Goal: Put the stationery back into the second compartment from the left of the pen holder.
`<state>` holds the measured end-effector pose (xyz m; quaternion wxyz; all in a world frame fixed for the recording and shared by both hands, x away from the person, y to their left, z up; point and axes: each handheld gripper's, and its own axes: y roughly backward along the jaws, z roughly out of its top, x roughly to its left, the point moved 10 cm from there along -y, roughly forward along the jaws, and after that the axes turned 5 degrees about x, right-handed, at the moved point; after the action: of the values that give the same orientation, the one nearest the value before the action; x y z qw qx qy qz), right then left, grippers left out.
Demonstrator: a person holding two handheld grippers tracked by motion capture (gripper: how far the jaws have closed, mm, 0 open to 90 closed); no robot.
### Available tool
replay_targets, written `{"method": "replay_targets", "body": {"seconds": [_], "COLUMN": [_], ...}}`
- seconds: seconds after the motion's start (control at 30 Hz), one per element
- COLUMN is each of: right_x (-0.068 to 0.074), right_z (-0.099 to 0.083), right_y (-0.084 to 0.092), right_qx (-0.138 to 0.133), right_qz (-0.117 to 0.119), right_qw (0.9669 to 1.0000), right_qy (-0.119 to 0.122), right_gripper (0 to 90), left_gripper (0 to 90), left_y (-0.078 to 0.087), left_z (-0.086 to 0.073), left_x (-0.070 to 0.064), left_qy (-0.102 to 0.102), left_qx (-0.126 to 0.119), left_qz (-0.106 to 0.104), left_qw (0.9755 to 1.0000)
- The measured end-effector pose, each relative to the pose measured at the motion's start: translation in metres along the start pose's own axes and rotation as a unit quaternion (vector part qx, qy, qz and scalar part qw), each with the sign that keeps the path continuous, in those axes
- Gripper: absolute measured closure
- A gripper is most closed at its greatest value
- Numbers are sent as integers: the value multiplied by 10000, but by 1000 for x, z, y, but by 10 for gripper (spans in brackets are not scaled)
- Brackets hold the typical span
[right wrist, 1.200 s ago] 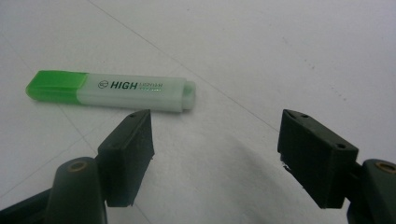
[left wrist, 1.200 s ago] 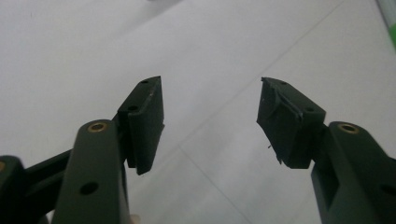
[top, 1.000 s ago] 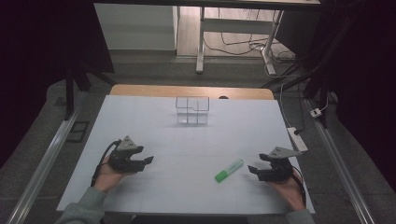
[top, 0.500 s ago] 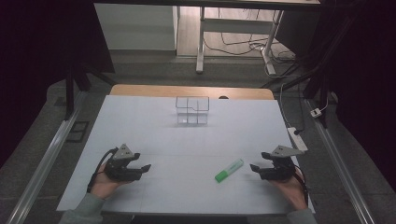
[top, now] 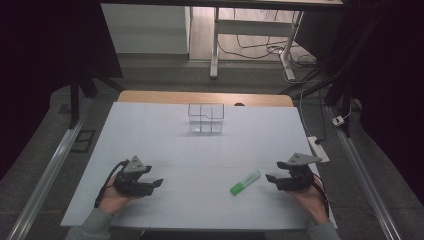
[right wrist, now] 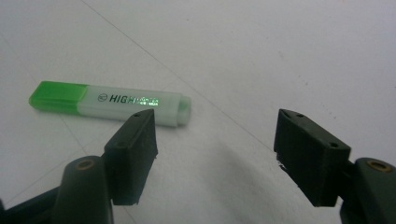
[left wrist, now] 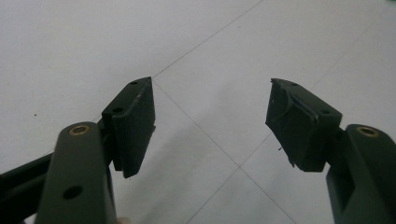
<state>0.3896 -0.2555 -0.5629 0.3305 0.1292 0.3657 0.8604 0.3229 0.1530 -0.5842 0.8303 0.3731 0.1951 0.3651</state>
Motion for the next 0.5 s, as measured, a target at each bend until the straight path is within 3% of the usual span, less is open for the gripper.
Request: {"method": "replay_targets", "body": {"seconds": [0.2, 0.43, 0.5], "right_x": [-7, -12, -13], "right_z": [7, 16, 19], "right_y": [-3, -11, -16], "right_qx": [307, 883, 1021], "right_qz": [-291, -410, -408], "right_qw": [9990, 9950, 9937], "right_qy": [-115, -218, -217], "right_gripper": [512, 854, 890], "left_gripper": [320, 316, 315], "left_y": [-1, -1, -1], "left_z": [-1, -1, -1], "left_x": [0, 1, 1], "left_qy": [-18, 10, 6], "left_qx": [32, 15, 15], "left_qz": [11, 12, 4], "left_qw": [10000, 10000, 10000]}}
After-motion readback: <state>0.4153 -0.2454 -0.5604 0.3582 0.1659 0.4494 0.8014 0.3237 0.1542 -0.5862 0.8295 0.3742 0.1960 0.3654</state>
